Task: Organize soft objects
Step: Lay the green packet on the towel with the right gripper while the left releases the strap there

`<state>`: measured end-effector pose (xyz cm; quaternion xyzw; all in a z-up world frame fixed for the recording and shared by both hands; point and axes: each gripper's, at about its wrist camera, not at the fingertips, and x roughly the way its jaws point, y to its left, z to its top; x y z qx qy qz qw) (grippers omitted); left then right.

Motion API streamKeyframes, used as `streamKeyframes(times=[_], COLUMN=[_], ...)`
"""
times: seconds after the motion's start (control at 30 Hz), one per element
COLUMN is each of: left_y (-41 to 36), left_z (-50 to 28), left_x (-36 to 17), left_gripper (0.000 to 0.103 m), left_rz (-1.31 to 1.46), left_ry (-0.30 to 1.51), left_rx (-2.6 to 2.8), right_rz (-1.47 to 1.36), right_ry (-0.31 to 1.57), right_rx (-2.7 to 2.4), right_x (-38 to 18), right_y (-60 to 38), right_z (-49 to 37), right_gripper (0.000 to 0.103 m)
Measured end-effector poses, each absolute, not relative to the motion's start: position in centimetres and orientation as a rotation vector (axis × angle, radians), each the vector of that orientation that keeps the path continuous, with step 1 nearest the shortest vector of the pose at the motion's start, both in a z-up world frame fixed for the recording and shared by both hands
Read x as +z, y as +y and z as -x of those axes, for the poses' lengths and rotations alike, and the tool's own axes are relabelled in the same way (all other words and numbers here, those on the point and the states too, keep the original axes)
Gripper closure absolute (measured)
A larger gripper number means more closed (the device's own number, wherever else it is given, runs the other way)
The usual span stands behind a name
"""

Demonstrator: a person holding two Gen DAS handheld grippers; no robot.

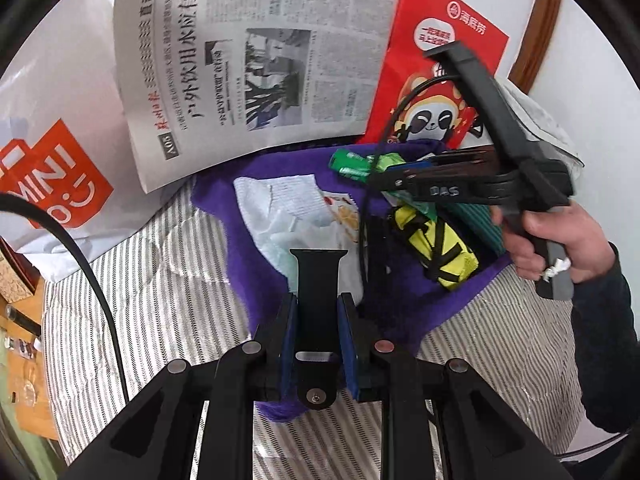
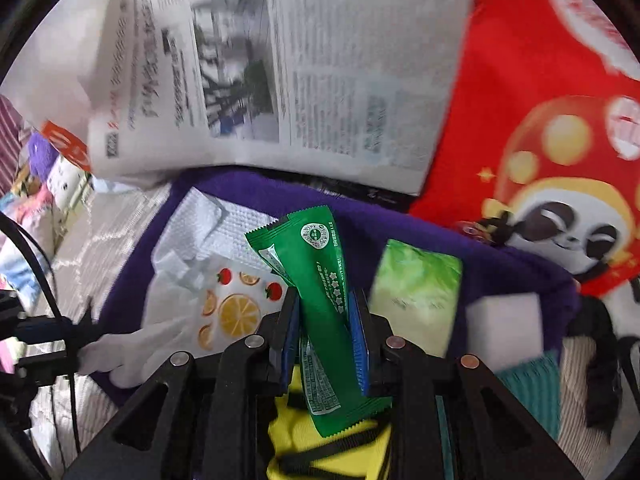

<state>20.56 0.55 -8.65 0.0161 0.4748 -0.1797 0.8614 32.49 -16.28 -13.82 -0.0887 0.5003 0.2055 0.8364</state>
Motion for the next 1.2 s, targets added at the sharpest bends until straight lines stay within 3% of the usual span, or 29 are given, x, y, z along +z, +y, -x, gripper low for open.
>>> streamKeyframes(times=[0.23, 0.37, 0.57, 1.2], left_y=[1.4, 1.6, 1.5, -6.8], left_z=[-20.8, -20.8, -20.7, -23.7], left_x=[-9.0, -9.0, -9.1, -9.9], left_gripper=[0.083, 0.083, 0.083, 0.083], left_rz=[-0.015, -0.013, -0.016, -0.102], left_ry=[1.001, 1.002, 1.01, 1.062], left_rx=[-0.371, -0.369, -0.368, -0.517], right_rz=[0.199, 0.183, 0.158, 0.053], right_ry=[1.079, 1.08, 1.056, 0.97], right_rx=[0.44, 0.476, 0.496, 0.389], right_x=[-15.0, -14.9, -13.6, -9.2], right_y=[-16.1, -16.7, -17.8, -27.5], right_z=[-33.4, -33.2, -32.1, -24.6], right_gripper=[0.069, 0.053, 0.04, 0.037])
